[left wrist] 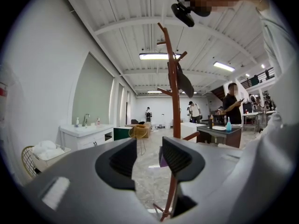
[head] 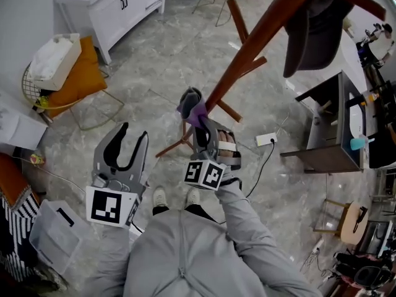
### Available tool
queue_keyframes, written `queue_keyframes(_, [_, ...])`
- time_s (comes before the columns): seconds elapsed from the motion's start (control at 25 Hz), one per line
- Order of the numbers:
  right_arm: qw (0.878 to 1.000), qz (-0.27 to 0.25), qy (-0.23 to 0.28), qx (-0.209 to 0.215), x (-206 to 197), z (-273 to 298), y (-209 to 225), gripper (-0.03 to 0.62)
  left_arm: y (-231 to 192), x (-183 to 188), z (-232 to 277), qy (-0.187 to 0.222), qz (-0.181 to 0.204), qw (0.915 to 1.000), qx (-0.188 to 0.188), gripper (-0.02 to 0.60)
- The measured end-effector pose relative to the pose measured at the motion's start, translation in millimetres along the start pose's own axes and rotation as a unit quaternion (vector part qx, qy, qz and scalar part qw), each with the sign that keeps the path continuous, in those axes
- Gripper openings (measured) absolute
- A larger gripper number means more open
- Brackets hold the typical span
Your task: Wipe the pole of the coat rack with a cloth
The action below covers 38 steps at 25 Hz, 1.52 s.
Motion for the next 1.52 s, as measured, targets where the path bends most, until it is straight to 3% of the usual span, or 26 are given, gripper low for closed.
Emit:
queue_keyframes(0.4, [0.998,0.025,-0.028,0.053,-38.8,-29.0,-31.8,0.057,22.1,3.0,3.8,0.001,0.001,0.9999,-0.014,0.179])
queue_keyframes(0.64, [0.988,0.042,-0.061,0.139,-62.6,-48.9,-81.4,0.057,23.7,2.4,0.1,0.001,0.003,0.9999,-0.013,0.179])
queue_keyframes(0.8, [0.974,0.105,-0.069,0.187,-70.3,-71.8,-106.9,0.055,29.1,5.7,-0.7,0.003,0.005,0.9999,-0.015,0.179])
queue_keyframes(0.96, [0.953,0.218,-0.058,0.205,-71.8,-97.5,-100.9,0.056,34.9,10.0,-2.5,0.009,0.008,0.9997,-0.019,0.179])
queue_keyframes(1.12, [0.919,0.347,-0.011,0.188,-67.0,-120.3,-61.0,0.057,42.5,13.8,-1.7,0.016,0.01,0.9995,-0.027,0.179])
queue_keyframes(1.28, [0.891,0.43,0.03,0.139,-66.5,-139.4,-10.3,0.057,52.1,17.7,-0.5,0.02,0.009,0.9992,-0.034,0.179])
queue_keyframes(1.52, [0.873,0.477,0.083,0.056,-68.7,-163.8,57.9,0.056,65.8,25.8,2.6,0.031,0.009,0.9985,-0.044,0.179])
Point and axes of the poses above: the fingertips, and each gripper's own axes: z forward along the fingers, y to its right, x out of its top, the point moved 1 cm from there along -z, backward along the fingers, and after that the axes turned 4 degrees about -y, right-handed, at the moved point
